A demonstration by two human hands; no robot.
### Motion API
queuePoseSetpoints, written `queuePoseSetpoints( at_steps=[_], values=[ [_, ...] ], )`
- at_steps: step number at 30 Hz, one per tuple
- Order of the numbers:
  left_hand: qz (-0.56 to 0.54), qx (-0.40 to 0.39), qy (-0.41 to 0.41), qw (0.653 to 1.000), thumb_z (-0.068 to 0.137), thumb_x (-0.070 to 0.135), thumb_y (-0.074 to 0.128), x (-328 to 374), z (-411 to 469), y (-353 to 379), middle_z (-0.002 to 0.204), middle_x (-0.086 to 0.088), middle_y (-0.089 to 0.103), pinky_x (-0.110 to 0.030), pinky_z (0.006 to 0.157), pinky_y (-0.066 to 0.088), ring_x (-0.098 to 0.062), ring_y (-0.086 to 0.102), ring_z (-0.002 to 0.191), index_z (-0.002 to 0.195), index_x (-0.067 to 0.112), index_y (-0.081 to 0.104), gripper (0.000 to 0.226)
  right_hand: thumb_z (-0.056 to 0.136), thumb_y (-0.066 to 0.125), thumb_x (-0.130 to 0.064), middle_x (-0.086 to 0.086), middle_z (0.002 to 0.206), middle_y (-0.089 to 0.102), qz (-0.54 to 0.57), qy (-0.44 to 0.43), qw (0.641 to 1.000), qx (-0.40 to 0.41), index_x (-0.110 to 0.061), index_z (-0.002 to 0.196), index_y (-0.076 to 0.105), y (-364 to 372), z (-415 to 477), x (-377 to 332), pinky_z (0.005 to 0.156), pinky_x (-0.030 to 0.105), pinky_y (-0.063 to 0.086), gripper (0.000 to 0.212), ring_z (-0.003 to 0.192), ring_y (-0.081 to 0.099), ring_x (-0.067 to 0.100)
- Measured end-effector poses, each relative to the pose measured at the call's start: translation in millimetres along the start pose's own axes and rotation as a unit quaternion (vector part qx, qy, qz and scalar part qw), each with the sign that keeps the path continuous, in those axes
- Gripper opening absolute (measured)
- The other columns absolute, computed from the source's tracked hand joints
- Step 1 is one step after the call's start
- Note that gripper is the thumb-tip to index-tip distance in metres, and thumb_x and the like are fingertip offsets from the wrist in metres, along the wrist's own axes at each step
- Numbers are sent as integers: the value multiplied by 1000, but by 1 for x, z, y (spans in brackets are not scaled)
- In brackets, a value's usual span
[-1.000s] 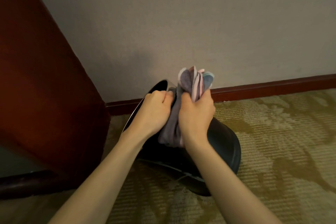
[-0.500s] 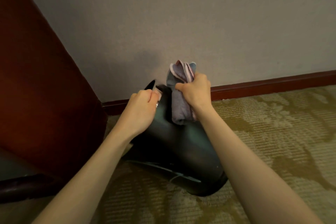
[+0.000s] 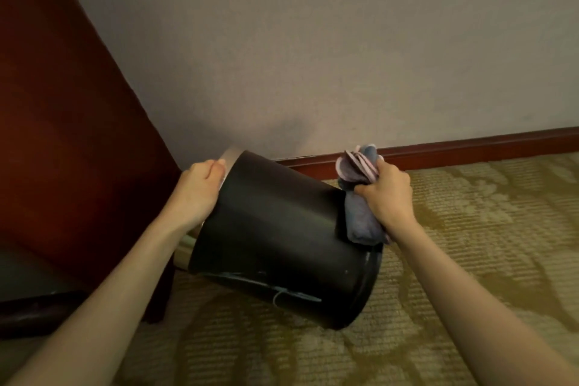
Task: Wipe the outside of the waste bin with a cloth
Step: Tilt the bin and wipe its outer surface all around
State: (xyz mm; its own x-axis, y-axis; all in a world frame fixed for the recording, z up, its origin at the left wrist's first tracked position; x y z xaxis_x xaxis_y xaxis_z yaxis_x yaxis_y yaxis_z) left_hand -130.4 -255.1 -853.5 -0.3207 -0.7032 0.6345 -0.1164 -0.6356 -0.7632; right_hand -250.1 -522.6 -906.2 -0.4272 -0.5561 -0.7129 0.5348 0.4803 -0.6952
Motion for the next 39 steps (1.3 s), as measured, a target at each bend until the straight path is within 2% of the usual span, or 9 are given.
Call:
queuePoseSetpoints(
  at_steps=[7,10,16,20,24,27,32,37,39],
  values=[
    [-7,30,8,999,99,30,32,1,-2,2,73,-9,59,-36,62,35,-23,56,73,77,7,61,43,73,69,-24,16,97,65,78,55,992,77,-19,85,45,7,-21,-34,68,30,30,27,93,59,39],
    [-20,30,10,999,98,27,33,16,-5,6,71,-8,57,-35,57,33,-25,55,73,72,9,58,41,73,69,-26,14,99,66,140,61,984,91,-17,91,52,13,-28,-59,71,31,34,26,96,58,38],
    [-19,19,37,999,97,19,37,58,0,22,98,-32,63,-32,65,33,-42,57,94,87,-8,60,37,72,68,-27,15,98,67,261,61,953,143,-12,107,58,13,-41,-104,77,34,40,39,96,58,38],
    [-41,22,57,997,96,18,40,80,-1,30,92,-25,66,-27,60,26,-37,59,88,71,6,62,35,70,69,-25,14,94,68,313,60,935,158,-10,107,60,5,-43,-106,78,32,42,40,93,60,35],
    [-46,-7,53,998,96,20,39,90,-1,36,74,-4,57,-28,60,28,-24,52,76,56,19,49,42,67,70,-18,13,87,68,327,27,931,160,-7,102,63,-9,-40,-92,71,27,40,37,83,60,30],
    [-42,-17,43,998,96,20,38,96,0,43,77,-8,55,-29,63,29,-26,48,73,60,15,49,38,66,70,-12,8,76,65,327,-13,933,148,-6,93,63,-17,-38,-80,65,27,44,29,70,58,21],
    [-21,-26,28,999,97,26,35,99,3,48,66,-2,47,-33,57,28,-10,41,58,64,10,46,39,67,69,-2,-9,71,61,333,-45,933,129,-8,103,65,-22,-38,-42,59,5,40,37,60,54,-9],
    [-10,-24,27,999,98,29,34,100,6,47,65,2,46,-22,48,27,-8,40,56,61,13,45,42,68,69,1,-1,71,62,295,-34,943,150,-15,103,65,-27,-41,9,58,3,38,39,61,52,-2],
    [-17,-29,27,999,98,30,34,100,9,48,66,1,47,-26,50,30,-9,41,57,64,10,47,42,68,68,0,-4,67,61,276,-26,949,152,-22,95,62,-29,-43,26,56,2,37,35,57,52,-4]
  ],
)
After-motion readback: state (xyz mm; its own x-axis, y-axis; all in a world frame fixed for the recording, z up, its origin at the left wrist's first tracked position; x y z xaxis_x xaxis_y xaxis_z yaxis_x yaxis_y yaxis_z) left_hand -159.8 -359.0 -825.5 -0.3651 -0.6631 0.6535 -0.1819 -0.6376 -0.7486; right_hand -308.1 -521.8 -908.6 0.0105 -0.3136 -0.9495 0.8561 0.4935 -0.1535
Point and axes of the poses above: each hand's wrist, its own z-axis towards the middle knuckle, its own y-axis out of the palm, x = y × z, the point moved 5 cm from there along z, towards the middle knuckle
